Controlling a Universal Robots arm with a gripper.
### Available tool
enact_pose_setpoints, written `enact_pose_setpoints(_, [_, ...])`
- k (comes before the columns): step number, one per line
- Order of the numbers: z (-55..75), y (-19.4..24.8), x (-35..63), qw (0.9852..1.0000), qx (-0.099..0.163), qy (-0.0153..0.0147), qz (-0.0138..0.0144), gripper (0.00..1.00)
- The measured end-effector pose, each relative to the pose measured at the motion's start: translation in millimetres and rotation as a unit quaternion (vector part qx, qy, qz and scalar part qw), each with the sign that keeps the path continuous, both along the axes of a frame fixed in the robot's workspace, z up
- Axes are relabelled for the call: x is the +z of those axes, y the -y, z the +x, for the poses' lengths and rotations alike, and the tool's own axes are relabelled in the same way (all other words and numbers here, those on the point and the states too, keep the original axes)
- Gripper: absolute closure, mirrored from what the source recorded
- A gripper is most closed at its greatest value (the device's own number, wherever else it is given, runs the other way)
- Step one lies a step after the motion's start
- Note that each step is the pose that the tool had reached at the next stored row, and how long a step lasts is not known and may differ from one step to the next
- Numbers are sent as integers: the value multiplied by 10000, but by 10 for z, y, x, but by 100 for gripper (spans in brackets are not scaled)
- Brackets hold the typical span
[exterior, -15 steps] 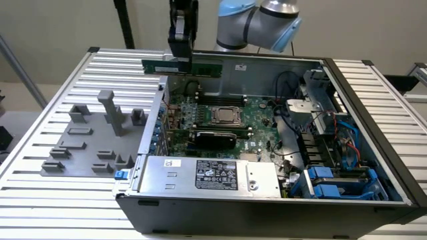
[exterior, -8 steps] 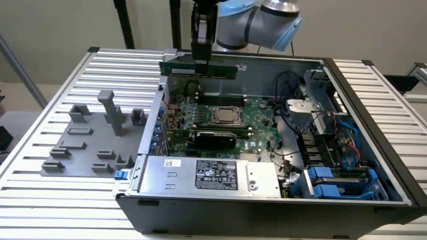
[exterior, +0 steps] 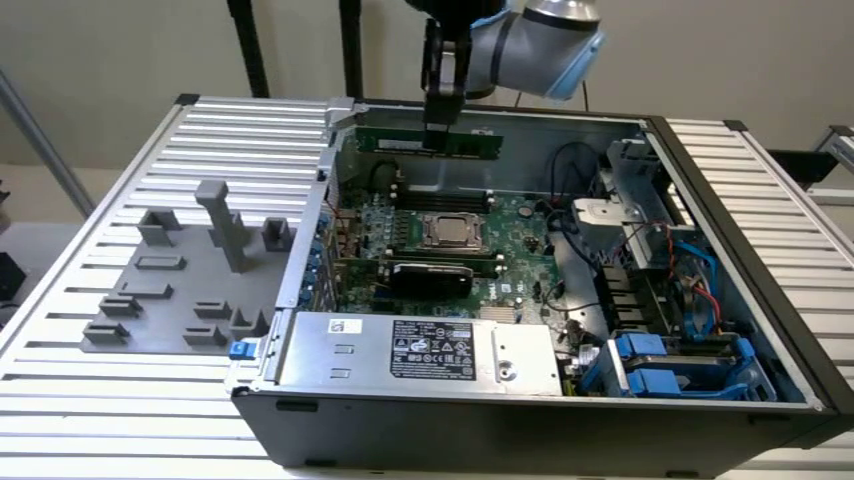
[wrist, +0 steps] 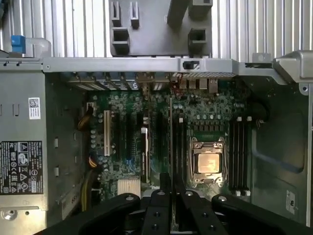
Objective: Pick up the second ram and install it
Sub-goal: 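Insert the second ram into the second slot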
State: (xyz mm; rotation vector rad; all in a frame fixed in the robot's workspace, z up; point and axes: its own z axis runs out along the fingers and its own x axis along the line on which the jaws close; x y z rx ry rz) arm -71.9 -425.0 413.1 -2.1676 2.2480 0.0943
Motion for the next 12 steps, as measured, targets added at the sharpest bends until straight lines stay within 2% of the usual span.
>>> enact_pose_setpoints(8, [149,-259,-146,10000,0,0,0,100])
enact_pose_setpoints(12, [189,-369,-219,10000,0,0,0,100])
